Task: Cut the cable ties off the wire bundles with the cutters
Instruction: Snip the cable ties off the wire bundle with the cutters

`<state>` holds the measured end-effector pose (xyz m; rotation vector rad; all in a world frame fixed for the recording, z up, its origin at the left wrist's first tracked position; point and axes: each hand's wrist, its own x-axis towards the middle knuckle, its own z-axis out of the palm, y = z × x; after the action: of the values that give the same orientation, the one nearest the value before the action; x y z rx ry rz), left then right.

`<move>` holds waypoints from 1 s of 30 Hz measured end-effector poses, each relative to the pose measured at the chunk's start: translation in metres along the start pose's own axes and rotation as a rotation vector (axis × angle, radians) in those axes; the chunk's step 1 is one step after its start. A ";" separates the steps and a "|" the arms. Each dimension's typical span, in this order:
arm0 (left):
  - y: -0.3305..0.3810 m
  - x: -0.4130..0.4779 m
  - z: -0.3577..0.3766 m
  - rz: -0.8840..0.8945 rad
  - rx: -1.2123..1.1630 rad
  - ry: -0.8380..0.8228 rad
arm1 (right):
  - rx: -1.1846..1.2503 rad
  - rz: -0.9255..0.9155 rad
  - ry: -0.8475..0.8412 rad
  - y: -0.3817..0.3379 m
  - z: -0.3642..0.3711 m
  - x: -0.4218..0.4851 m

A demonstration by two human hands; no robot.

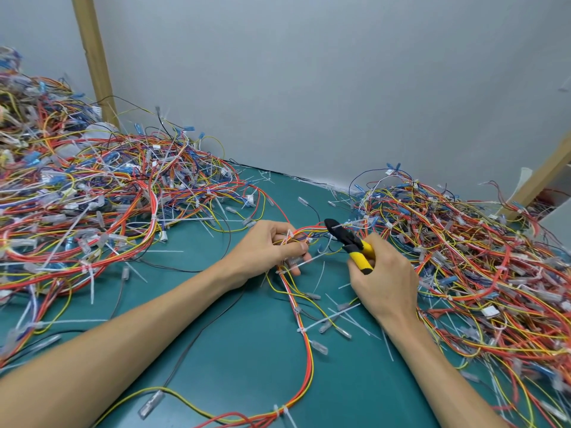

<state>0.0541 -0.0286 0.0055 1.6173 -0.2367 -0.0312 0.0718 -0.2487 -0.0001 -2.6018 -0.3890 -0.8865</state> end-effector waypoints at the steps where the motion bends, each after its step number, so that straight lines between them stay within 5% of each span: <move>1: 0.000 0.000 0.000 0.002 -0.006 0.003 | 0.004 -0.004 0.016 0.000 0.000 0.000; 7: -0.001 0.005 -0.001 -0.001 -0.021 -0.002 | -0.194 -0.026 0.106 0.000 0.003 0.002; 12: -0.005 0.011 -0.007 -0.091 -0.279 -0.082 | -0.226 0.036 0.192 0.001 0.005 0.002; 19: -0.004 0.012 -0.005 -0.068 -0.171 -0.061 | 0.008 0.177 0.214 0.001 0.004 0.005; 30: -0.006 0.007 -0.003 0.048 -0.132 0.007 | 0.321 0.156 0.141 0.000 -0.003 0.006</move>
<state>0.0621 -0.0266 0.0007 1.4801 -0.2629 -0.0045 0.0750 -0.2487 0.0064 -2.2295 -0.2604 -0.8683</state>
